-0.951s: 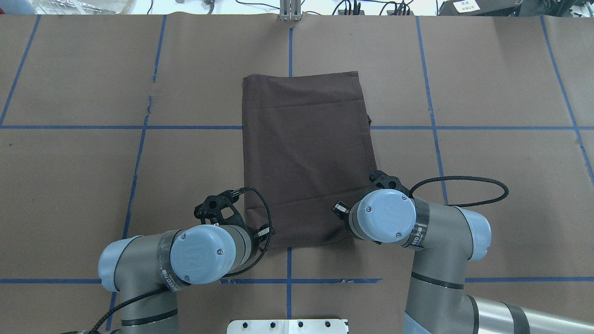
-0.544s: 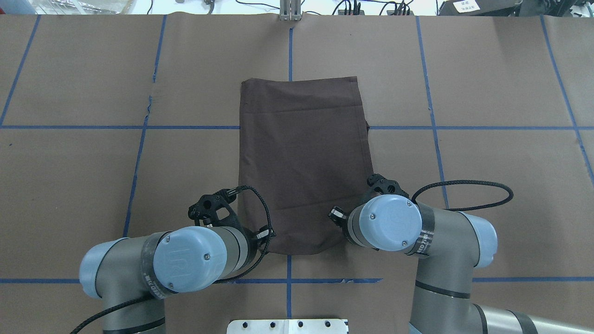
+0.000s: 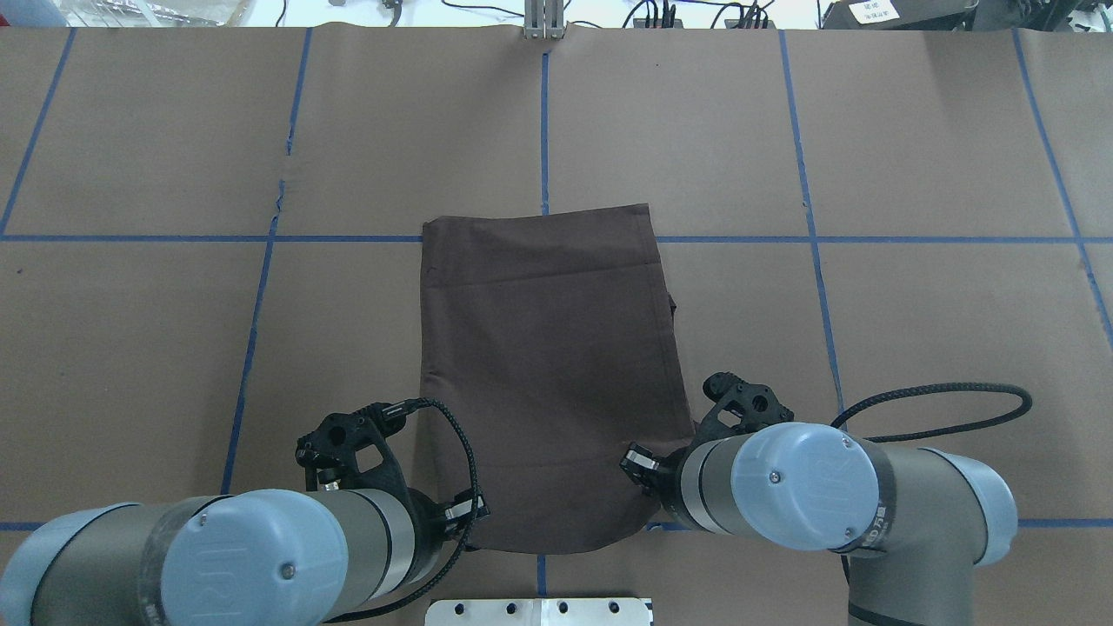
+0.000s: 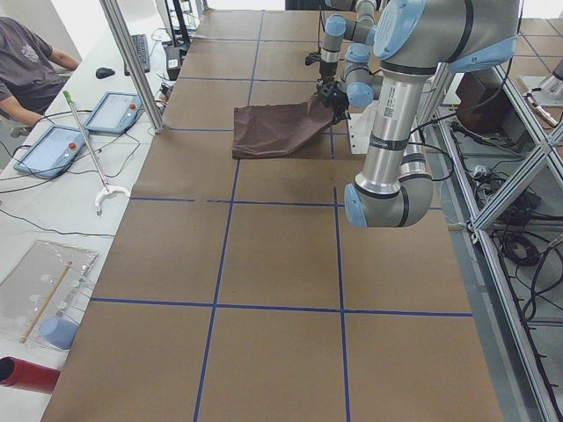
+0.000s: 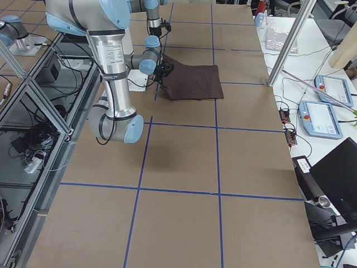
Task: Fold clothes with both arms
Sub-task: 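Lift the near end with both grippers and fold it away from the robot, then open both grippers and raise them away from the folded shirt, then press the folded bundle down with the right gripper while the left gripper withdraws, then raise the right gripper off the bundle and move it far from the shirt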
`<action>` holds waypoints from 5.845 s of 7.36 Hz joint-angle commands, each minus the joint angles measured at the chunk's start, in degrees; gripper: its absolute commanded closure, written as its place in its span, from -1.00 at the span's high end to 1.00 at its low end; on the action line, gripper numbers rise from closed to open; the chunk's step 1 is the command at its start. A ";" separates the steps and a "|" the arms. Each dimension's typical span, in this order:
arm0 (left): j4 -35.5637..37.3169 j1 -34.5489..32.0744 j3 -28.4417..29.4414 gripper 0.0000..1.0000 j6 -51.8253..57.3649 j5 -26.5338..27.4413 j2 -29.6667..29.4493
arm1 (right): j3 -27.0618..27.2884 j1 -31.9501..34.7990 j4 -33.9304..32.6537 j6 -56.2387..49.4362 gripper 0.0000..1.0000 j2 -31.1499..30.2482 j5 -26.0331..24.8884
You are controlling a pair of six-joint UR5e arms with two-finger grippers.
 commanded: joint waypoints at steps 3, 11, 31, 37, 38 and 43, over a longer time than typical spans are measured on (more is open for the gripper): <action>0.58 -4.92 -0.02 -1.00 4.35 -0.80 -2.08 | -4.22 7.53 0.44 -4.74 -1.00 6.66 0.86; -12.07 -17.70 15.36 -1.00 7.12 -1.07 -3.50 | -25.77 18.99 0.53 -8.53 -1.00 21.52 6.05; -27.89 -39.76 38.57 1.00 41.02 -12.14 -8.43 | -43.33 14.25 -1.70 -44.11 1.00 33.83 3.68; -27.89 -40.82 38.48 1.00 41.92 -13.36 -7.80 | -58.85 19.33 7.69 -48.42 1.00 39.35 3.59; -27.72 -41.51 38.04 1.00 41.92 -14.85 -7.80 | -62.39 21.00 10.61 -49.47 1.00 40.24 3.59; -27.01 -44.85 36.28 1.00 44.19 -18.09 -7.37 | -70.60 30.49 15.74 -56.24 1.00 43.50 4.99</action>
